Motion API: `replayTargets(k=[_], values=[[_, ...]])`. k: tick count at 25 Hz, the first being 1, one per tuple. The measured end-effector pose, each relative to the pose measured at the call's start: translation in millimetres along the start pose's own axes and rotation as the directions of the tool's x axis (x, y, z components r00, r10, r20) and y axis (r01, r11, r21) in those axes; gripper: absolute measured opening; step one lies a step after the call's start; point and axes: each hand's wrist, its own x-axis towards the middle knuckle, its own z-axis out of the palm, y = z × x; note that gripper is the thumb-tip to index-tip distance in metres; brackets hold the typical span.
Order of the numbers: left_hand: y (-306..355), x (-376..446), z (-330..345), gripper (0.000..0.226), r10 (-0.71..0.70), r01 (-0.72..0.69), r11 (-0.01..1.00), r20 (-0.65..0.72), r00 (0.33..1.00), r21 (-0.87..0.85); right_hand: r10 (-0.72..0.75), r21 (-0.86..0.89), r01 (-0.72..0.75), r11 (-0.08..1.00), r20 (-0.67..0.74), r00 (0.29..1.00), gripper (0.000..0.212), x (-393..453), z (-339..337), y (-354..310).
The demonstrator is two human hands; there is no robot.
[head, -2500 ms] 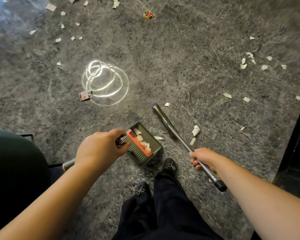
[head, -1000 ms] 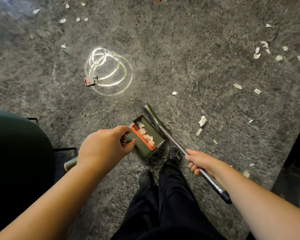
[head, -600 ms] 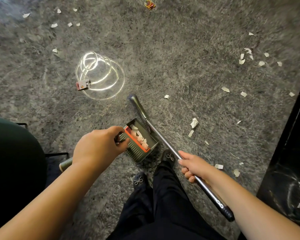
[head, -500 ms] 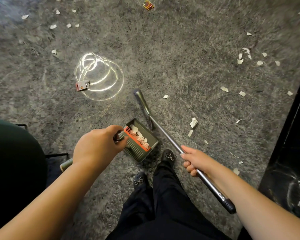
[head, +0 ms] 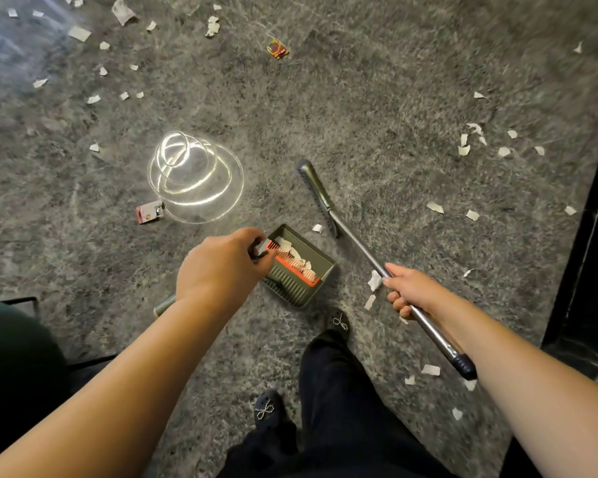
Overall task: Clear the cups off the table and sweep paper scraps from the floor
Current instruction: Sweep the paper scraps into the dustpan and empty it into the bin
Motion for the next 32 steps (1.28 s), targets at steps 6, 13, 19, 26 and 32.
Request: replayTargets(k=[6,13,19,26,32], values=[[39.5,86.3,8.8,0.036,-0.014,0.012,0.998,0.028,1.000,0.062,0.004,-0.085,-0.007,0.996,-0.044,0.999,0.057,71.3,-57.1,-68.4],[56.9,108.6,8.8,0.032,0.091,-0.087,0.989,-0.028,0.995,0.117,0.034,-0.237,-0.023,0.971,0.044,0.998,0.056,125.7,-36.6,-104.9],[57.3,109.1,8.6,0.036,0.105,-0.102,0.987,-0.019,0.994,0.124,0.131,-0.229,-0.085,0.970,0.192,0.973,0.057,104.0,-14.0,-82.1],[37.0,106.5,7.0,0.032,0.080,-0.082,0.992,0.025,0.996,0.099,0.100,-0.022,-0.098,0.995,0.196,0.976,0.057,29.1,-9.6,-33.7],[23.3,96.9,-10.7,0.033,0.244,-0.261,0.959,0.154,0.958,0.106,0.032,0.201,-0.044,0.979,0.062,0.998,0.059,-20.6,8.0,10.3]])
